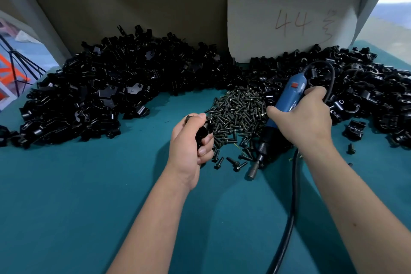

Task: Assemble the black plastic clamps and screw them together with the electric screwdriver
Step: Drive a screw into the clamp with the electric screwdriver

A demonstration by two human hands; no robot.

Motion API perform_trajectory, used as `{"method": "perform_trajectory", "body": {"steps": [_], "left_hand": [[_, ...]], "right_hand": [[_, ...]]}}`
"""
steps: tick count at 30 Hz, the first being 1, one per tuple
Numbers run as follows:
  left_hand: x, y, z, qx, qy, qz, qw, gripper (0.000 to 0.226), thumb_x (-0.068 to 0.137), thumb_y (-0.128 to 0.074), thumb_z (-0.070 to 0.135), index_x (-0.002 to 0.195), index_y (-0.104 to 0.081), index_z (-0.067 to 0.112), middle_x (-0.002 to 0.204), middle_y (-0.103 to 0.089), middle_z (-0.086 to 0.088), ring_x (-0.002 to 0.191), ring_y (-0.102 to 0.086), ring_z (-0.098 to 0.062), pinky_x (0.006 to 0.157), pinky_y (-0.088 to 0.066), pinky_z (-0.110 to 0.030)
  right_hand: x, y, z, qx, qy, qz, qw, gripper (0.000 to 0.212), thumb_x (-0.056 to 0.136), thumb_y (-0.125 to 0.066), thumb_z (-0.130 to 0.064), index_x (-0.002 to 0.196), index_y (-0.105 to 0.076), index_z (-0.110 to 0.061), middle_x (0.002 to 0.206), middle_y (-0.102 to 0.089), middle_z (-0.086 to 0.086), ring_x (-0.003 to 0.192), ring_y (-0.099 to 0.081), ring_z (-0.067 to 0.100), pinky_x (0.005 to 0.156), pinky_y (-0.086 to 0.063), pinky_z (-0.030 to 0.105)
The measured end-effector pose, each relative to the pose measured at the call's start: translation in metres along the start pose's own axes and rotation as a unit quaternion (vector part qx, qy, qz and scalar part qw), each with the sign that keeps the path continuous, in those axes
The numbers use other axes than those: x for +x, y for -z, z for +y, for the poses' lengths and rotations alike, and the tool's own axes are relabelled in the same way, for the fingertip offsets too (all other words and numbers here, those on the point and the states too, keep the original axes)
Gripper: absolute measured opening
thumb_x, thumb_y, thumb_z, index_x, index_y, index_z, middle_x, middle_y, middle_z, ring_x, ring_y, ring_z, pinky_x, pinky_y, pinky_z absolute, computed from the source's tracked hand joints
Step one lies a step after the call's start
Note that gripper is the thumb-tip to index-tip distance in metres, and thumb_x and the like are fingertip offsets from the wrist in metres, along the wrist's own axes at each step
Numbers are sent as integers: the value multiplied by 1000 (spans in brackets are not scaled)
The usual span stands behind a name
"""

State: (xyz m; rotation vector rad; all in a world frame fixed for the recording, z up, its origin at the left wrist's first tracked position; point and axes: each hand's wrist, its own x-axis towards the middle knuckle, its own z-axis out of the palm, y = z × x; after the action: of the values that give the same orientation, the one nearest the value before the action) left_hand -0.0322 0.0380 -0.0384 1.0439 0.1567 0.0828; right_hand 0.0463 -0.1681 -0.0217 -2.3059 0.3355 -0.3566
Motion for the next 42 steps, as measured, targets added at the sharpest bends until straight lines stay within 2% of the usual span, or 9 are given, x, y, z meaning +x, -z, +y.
{"method": "perform_trajectory", "body": {"steps": [5, 9, 12, 15, 18, 22, 28, 34, 42], "left_hand": [[1, 2, -2, 120, -63, 9, 991, 31, 88, -59, 31, 68, -40, 19, 62, -34, -2, 48, -23, -14, 41, -21, -22], [0, 4, -7, 341, -176, 25, 923, 35, 94, -58, 37, 72, -37, 19, 57, -37, 12, 52, -31, -11, 50, -30, -24], [-2, 5, -8, 405, -215, 29, 888, 33, 99, -58, 37, 73, -38, 31, 57, -43, 14, 52, -36, -5, 49, -32, -16], [-1, 8, -9, 432, -226, 19, 873, 31, 99, -58, 42, 78, -38, 28, 62, -45, 11, 56, -37, -6, 52, -33, -22], [1, 9, -11, 472, -235, 17, 849, 30, 98, -56, 47, 83, -39, 27, 69, -45, 9, 63, -39, -11, 58, -35, -34], [2, 8, -13, 516, -248, 11, 820, 27, 96, -55, 50, 83, -38, 35, 79, -45, 12, 68, -42, -11, 59, -35, -31], [4, 8, -15, 524, -275, 4, 806, 28, 94, -59, 46, 82, -36, 33, 84, -42, 10, 70, -44, -18, 59, -37, -33], [5, 9, -16, 531, -270, -9, 803, 29, 93, -60, 46, 82, -37, 34, 85, -42, 9, 70, -45, -16, 58, -35, -30], [5, 6, -19, 517, -264, -21, 814, 33, 93, -61, 52, 78, -37, 35, 81, -45, 13, 70, -44, -12, 57, -33, -20]], "right_hand": [[6, 13, -1, 298, -59, -4, 953, 41, 81, -79, -27, 114, -59, -14, 96, -70, 3, 77, -67, 16, 58, -53, 31], [8, 25, -23, 563, -60, -13, 824, 8, 93, -67, -17, 96, -62, -12, 88, -68, 1, 76, -70, 12, 63, -58, 29], [6, 28, -32, 691, -122, -25, 712, 15, 101, -64, -20, 109, -58, -8, 104, -65, 9, 89, -70, 22, 80, -64, 44], [2, 29, -34, 749, -128, -32, 649, 25, 103, -65, -27, 114, -56, -6, 92, -64, 9, 72, -68, 22, 76, -62, 40], [1, 31, -36, 738, -92, -28, 668, 29, 102, -66, -34, 117, -52, -13, 81, -63, 3, 67, -61, 18, 74, -57, 34], [-2, 38, -39, 756, -54, -50, 651, 45, 97, -67, -50, 117, -52, -12, 83, -59, 4, 71, -59, 18, 78, -56, 34], [-12, 33, -49, 708, -67, 11, 703, 31, 92, -79, -21, 103, -51, -13, 70, -54, 0, 54, -50, 13, 56, -47, 28], [-14, 34, -48, 730, -110, 70, 671, 45, 88, -83, -25, 113, -46, -16, 67, -53, -1, 51, -48, 14, 54, -46, 28], [-14, 34, -48, 735, -124, 90, 660, 40, 90, -77, -24, 112, -44, -15, 62, -52, -1, 50, -48, 15, 55, -46, 29]]}}
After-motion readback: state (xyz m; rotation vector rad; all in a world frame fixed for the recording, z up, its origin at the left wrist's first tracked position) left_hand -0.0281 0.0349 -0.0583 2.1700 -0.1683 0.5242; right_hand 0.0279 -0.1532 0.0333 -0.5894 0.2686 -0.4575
